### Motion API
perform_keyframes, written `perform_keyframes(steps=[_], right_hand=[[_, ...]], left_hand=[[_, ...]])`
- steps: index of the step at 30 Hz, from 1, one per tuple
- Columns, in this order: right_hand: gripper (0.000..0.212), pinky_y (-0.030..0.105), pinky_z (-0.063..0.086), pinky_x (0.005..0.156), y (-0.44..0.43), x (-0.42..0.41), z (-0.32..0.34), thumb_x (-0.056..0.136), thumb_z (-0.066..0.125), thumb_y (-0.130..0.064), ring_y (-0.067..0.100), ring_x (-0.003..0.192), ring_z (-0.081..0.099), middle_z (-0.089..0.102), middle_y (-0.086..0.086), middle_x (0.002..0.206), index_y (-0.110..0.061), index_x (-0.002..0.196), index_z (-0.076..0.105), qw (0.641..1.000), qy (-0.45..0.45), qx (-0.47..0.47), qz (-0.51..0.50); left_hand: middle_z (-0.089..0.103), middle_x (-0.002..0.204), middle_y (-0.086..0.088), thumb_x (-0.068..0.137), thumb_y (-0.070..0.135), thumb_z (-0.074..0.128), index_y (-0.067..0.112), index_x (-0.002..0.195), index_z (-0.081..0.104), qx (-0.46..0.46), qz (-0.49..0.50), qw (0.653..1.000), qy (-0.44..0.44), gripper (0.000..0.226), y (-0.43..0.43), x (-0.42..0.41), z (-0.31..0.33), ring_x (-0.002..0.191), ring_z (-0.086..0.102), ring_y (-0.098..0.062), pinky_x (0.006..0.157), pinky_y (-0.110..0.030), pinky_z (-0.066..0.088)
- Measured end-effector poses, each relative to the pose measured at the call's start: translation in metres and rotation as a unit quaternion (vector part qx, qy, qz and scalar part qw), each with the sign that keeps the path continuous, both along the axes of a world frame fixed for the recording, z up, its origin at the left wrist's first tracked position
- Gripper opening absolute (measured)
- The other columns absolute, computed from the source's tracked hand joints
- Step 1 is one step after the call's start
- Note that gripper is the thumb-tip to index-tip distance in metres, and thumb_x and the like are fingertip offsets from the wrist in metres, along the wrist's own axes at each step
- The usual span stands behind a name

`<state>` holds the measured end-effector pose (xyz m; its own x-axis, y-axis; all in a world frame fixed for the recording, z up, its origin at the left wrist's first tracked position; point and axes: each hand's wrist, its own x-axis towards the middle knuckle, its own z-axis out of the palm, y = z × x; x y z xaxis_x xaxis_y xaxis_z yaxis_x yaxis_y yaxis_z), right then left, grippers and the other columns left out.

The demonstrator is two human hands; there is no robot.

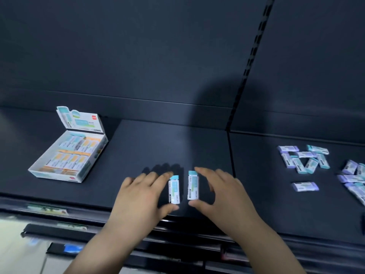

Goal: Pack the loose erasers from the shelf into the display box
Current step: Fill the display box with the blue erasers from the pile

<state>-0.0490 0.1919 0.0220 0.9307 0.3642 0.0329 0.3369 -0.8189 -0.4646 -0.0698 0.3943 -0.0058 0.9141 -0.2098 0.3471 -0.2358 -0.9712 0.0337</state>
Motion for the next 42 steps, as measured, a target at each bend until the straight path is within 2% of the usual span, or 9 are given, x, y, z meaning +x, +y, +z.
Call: perform_keyframes(steps=[7, 12, 17, 20, 22, 26, 30, 37, 42], right_hand=[[0.069, 0.026, 0.025, 0.104, 0.032, 0.022, 0.004, 0.080, 0.059, -0.055, 0.004, 0.115, 0.039, 0.043, -0.019, 0.121, -0.046, 0.139, 0.025, 0.998, 0.009, -0.004, 0.058], [0.068, 0.022, 0.026, 0.097, 0.069, 0.033, 0.002, 0.080, 0.058, -0.056, 0.000, 0.106, 0.040, 0.038, -0.023, 0.109, -0.045, 0.138, 0.025, 0.996, 0.003, -0.006, 0.087], [0.067, 0.024, 0.028, 0.102, 0.123, 0.039, -0.002, 0.079, 0.061, -0.054, 0.002, 0.105, 0.041, 0.033, -0.024, 0.101, -0.045, 0.137, 0.029, 0.996, 0.014, 0.003, 0.084], [0.068, 0.025, 0.030, 0.100, 0.166, 0.043, -0.004, 0.078, 0.062, -0.053, 0.004, 0.105, 0.042, 0.030, -0.024, 0.093, -0.045, 0.138, 0.030, 0.998, 0.004, 0.008, 0.068], [0.069, 0.026, 0.033, 0.098, 0.201, 0.047, -0.005, 0.078, 0.063, -0.052, 0.004, 0.103, 0.042, 0.028, -0.024, 0.084, -0.044, 0.138, 0.030, 0.999, -0.005, 0.014, 0.046], [0.070, 0.025, 0.034, 0.095, 0.264, 0.047, -0.008, 0.079, 0.062, -0.054, 0.007, 0.107, 0.042, 0.034, -0.020, 0.098, -0.042, 0.139, 0.027, 1.000, -0.005, 0.003, 0.010], [0.072, 0.023, 0.030, 0.098, 0.299, 0.048, -0.009, 0.079, 0.062, -0.053, 0.008, 0.117, 0.041, 0.045, -0.016, 0.124, -0.041, 0.141, 0.026, 0.999, -0.001, -0.004, -0.032], [0.071, 0.026, 0.034, 0.095, 0.309, 0.058, -0.004, 0.079, 0.065, -0.048, 0.014, 0.113, 0.046, 0.051, -0.008, 0.114, -0.036, 0.140, 0.033, 0.996, -0.024, -0.032, -0.077], [0.068, 0.028, 0.032, 0.092, 0.313, 0.072, -0.007, 0.080, 0.063, -0.046, 0.018, 0.114, 0.044, 0.049, -0.004, 0.114, -0.035, 0.139, 0.033, 0.994, -0.028, -0.087, -0.059]], left_hand=[[0.063, 0.081, 0.009, 0.063, 0.070, 0.043, 0.027, 0.114, 0.056, 0.005, 0.048, 0.999, 0.016, 0.068, 0.025, 0.005, 0.010, 0.074, 0.064, -0.017, 0.061, -0.032, 0.045], [0.064, 0.081, 0.006, 0.064, 0.069, 0.041, 0.025, 0.115, 0.057, -0.009, 0.088, 0.995, 0.036, 0.069, 0.060, 0.006, 0.012, 0.074, 0.064, -0.021, 0.061, -0.034, 0.047], [0.066, 0.081, 0.006, 0.065, 0.064, 0.065, 0.023, 0.118, 0.056, -0.020, 0.103, 0.993, 0.052, 0.068, 0.118, 0.011, 0.008, 0.075, 0.066, -0.021, 0.063, -0.034, 0.048], [0.067, 0.080, 0.006, 0.064, 0.060, 0.068, 0.021, 0.119, 0.057, -0.026, 0.083, 0.995, 0.056, 0.068, 0.162, 0.020, 0.007, 0.076, 0.067, -0.022, 0.063, -0.035, 0.049], [0.067, 0.078, 0.005, 0.056, 0.054, 0.081, 0.019, 0.118, 0.060, -0.039, 0.067, 0.995, 0.065, 0.074, 0.197, 0.030, 0.008, 0.073, 0.067, -0.022, 0.062, -0.034, 0.048], [0.063, 0.071, 0.007, 0.049, 0.052, 0.084, 0.021, 0.115, 0.063, -0.025, 0.052, 0.995, 0.081, 0.076, 0.265, 0.054, 0.015, 0.064, 0.064, -0.022, 0.056, -0.029, 0.045], [0.062, 0.097, 0.007, 0.072, 0.061, 0.064, 0.030, 0.135, 0.044, -0.041, 0.040, 0.992, 0.110, 0.074, 0.297, 0.072, 0.027, 0.091, 0.061, -0.018, 0.074, -0.031, 0.040], [0.051, 0.125, 0.015, 0.080, 0.067, 0.049, 0.038, 0.144, 0.020, -0.027, -0.030, 0.992, 0.121, 0.076, 0.294, 0.095, 0.020, 0.113, 0.050, -0.009, 0.088, -0.027, 0.034], [0.052, 0.122, 0.013, 0.083, 0.060, 0.051, 0.038, 0.143, 0.022, 0.001, -0.043, 0.992, 0.119, 0.071, 0.282, 0.109, 0.009, 0.114, 0.049, -0.012, 0.087, -0.029, 0.033]])
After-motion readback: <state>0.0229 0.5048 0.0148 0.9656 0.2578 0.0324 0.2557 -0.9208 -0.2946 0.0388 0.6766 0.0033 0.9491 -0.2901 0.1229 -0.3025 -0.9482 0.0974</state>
